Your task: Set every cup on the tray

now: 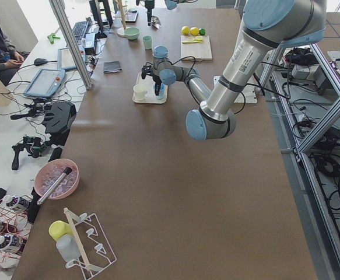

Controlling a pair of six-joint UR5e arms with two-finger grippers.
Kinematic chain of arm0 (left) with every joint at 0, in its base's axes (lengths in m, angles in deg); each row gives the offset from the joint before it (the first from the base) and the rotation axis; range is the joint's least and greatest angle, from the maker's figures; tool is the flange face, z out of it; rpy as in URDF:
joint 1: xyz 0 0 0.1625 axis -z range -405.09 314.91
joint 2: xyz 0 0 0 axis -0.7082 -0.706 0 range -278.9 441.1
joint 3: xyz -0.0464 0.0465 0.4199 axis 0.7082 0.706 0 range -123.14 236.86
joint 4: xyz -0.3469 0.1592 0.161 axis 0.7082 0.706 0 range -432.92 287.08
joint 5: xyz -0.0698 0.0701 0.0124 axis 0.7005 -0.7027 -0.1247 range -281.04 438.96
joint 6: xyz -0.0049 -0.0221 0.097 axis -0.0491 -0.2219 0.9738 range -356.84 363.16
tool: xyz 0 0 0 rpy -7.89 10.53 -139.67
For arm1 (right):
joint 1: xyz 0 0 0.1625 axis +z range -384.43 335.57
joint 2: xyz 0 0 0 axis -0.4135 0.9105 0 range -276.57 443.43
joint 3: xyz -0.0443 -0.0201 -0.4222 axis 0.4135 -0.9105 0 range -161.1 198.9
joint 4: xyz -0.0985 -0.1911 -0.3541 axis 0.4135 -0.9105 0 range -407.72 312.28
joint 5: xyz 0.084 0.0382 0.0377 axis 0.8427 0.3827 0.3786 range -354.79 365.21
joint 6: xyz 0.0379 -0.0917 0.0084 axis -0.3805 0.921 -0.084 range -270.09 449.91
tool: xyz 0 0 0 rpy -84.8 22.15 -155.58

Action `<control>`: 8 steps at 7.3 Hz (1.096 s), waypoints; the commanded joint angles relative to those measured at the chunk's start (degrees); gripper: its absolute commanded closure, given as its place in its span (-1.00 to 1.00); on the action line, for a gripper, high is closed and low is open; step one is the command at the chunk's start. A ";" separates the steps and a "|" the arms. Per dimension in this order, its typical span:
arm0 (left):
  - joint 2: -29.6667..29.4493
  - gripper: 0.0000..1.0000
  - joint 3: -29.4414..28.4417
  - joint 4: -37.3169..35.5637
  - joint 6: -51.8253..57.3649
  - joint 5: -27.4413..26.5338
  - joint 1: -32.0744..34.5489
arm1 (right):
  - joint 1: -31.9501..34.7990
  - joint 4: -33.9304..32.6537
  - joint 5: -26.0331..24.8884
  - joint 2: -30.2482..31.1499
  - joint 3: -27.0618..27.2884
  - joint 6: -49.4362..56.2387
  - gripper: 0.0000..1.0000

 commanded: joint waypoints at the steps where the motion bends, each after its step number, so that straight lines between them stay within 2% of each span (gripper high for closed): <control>1: 1.19 -0.97 3.36 -5.11 8.76 8.71 9.58 | -1.64 0.52 -0.44 -0.34 -0.95 -0.91 -0.96; 2: 4.59 -0.97 7.38 -9.59 16.59 10.51 13.98 | -2.69 0.86 -0.53 -0.60 -1.83 -0.91 -0.85; 3: 8.45 -0.97 9.86 -11.38 23.63 11.58 17.86 | -3.39 0.87 -1.49 -0.60 -2.27 -0.91 -0.82; 4: 10.75 -0.97 9.97 -11.48 28.92 13.07 20.68 | -3.66 1.82 -1.93 -0.60 -3.75 -0.91 -0.73; 6: 12.62 -0.97 9.88 -11.31 32.39 12.91 21.76 | -3.93 13.38 -1.94 -1.91 -13.12 -1.96 -0.73; 7: 12.71 -0.97 9.88 -11.31 32.40 12.82 21.76 | -4.89 14.48 -2.02 -2.45 -14.22 -4.06 -0.72; 8: 12.71 -0.97 9.88 -11.31 32.40 12.73 21.76 | -5.68 14.58 -2.11 -2.97 -14.23 -5.73 -0.62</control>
